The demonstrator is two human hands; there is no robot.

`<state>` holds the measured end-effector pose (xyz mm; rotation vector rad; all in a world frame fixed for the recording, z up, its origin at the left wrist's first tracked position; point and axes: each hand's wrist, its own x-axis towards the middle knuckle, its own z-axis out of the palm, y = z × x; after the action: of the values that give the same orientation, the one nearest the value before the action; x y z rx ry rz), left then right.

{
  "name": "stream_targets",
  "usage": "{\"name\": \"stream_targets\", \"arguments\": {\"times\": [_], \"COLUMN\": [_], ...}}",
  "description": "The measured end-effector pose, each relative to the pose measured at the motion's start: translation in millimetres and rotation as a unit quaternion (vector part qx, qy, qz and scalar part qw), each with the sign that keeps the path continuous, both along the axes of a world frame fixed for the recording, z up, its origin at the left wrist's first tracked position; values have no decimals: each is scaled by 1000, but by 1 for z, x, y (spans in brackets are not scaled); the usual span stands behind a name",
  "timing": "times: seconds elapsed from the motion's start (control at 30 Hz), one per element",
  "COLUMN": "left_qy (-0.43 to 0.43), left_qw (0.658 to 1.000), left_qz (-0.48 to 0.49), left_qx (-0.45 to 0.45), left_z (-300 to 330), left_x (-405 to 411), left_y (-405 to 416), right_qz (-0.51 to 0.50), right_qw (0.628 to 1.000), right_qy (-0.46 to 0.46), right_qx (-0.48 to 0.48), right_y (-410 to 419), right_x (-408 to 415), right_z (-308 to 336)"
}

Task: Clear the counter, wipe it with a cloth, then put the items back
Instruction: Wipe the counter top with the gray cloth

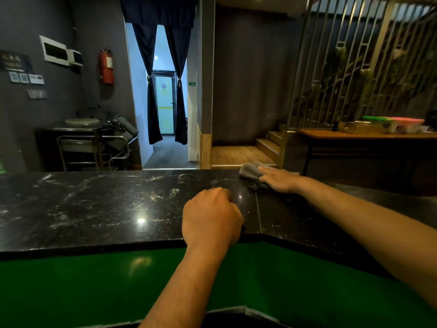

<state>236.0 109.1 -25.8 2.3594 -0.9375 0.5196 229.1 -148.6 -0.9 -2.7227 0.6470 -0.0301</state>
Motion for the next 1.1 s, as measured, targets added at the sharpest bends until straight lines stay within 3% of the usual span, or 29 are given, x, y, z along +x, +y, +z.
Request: {"name": "stream_targets", "arguments": {"times": [0.13,0.37,0.43,0.57,0.7,0.77,0.83,0.87,0.93,0.97,1.03,1.1], "left_qy": [-2,7,11,14,17,39,72,76,35,8,4,20], "left_qw": [1000,1000,1000,1000,1000,999,995,991,987,986,979,976], "left_qz": [3,-1,2,6,2,-11,-29,-37,-67,-96,-182,-216], "left_qx": [-4,1,5,4,-4,-15,-64,-100,-141,-138,-88,29], "left_z": [0,1,3,4,9,11,15,18,26,31,41,43], "left_x": [1,0,-1,-4,-7,-11,-14,-15,-23,-32,-56,-75], "left_y": [0,1,2,3,5,9,14,14,10,4,-12,-30], "right_qz": [-114,42,29,-89,-27,-1,7,-29,-158,-218,-302,-302], "right_qw": [993,998,999,992,995,999,993,972,924,920,942,952], "right_qy": [13,19,23,24,6,-7,-95,-189,-320,-312,-143,-6], "right_qx": [-21,-29,-28,-84,-91,-44,67,136,135,92,4,-38], "right_y": [-12,19,19,47,127,139,139,136,121,112,99,96], "right_x": [24,-30,-59,-106,-121,-119,-127,-136,-163,-176,-198,-203], "right_z": [8,-8,-9,-2,-6,-3,5,11,13,10,-1,-7]}}
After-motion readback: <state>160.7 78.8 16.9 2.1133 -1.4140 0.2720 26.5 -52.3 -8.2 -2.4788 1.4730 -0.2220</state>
